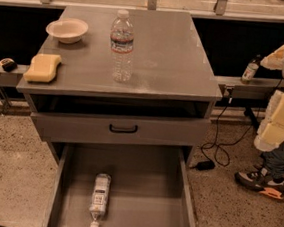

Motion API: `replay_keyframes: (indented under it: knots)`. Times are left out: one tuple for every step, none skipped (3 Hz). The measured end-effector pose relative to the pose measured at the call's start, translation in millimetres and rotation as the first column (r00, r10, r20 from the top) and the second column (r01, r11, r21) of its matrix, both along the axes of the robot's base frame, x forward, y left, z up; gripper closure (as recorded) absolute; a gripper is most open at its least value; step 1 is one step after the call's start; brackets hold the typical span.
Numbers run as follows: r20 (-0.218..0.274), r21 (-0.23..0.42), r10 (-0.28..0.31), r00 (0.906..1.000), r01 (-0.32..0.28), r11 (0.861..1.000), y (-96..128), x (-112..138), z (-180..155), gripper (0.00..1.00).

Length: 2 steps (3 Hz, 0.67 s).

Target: Pick blue plastic bottle from middle drawer and place on counter

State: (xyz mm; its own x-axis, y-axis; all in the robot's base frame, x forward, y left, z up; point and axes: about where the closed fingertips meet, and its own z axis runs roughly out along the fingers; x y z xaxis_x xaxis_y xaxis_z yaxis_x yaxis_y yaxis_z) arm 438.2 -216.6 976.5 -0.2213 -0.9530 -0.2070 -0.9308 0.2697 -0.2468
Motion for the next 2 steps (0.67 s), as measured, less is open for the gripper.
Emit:
replay_keyframes:
  knots:
    - [0.000, 0.000, 0.000, 1.0000, 0.000, 1.000, 0, 0, 0, 0.00]
    - [-0.058, -0.006, 0.163, 0.9849, -0.164, 0.986, 51, 1, -49, 0.00]
